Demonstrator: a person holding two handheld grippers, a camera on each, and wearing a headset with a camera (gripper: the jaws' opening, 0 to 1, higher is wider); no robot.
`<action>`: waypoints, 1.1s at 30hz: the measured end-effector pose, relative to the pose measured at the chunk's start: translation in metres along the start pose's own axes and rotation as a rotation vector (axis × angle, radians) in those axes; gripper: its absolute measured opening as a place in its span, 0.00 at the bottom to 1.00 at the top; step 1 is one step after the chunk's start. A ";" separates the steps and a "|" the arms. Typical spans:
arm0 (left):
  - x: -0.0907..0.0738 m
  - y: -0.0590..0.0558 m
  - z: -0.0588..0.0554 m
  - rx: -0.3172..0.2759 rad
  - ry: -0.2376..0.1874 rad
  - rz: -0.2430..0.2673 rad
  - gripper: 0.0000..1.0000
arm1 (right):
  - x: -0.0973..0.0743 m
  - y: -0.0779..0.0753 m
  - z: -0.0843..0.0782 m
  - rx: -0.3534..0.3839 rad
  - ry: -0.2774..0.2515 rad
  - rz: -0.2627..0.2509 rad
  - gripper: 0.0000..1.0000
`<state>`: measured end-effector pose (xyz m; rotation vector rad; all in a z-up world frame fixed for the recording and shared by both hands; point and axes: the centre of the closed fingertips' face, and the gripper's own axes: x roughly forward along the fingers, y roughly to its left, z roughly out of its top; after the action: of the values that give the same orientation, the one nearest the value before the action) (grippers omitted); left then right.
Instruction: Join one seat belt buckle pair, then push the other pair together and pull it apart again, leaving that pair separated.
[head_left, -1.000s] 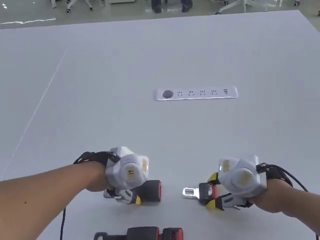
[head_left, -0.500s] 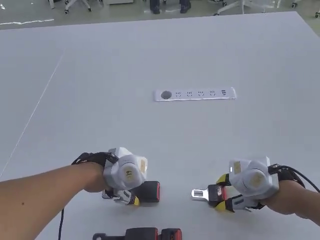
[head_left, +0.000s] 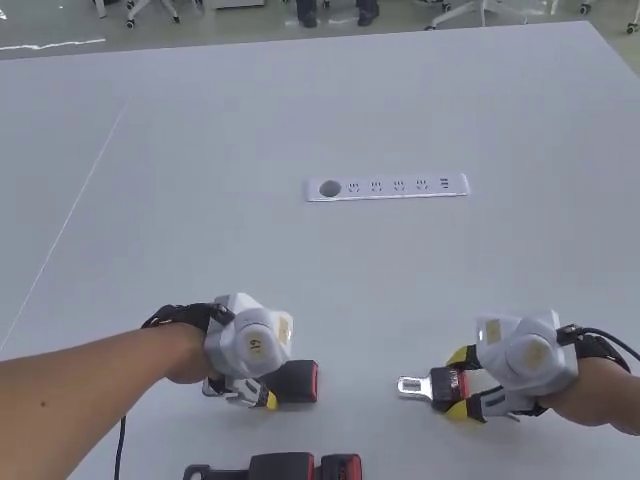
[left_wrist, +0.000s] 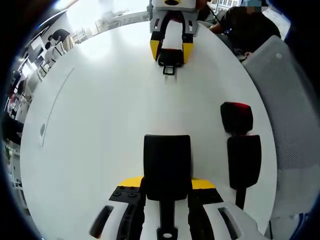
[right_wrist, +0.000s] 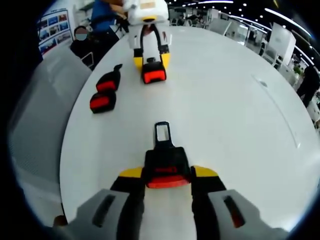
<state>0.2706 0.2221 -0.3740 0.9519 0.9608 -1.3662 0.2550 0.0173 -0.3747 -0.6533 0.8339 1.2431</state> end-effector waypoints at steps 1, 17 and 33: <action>0.000 0.000 0.000 0.003 -0.001 0.000 0.33 | 0.000 0.000 0.000 0.001 0.000 -0.001 0.37; 0.000 -0.011 0.006 -0.091 -0.047 -0.025 0.48 | 0.001 -0.009 0.002 0.115 0.018 -0.067 0.55; -0.059 0.015 0.025 -0.632 -0.407 0.243 0.99 | -0.052 -0.034 0.044 0.345 -0.289 -0.413 0.82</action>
<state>0.2861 0.2180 -0.3100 0.2810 0.8485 -0.9091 0.2912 0.0177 -0.3075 -0.3318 0.6119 0.7706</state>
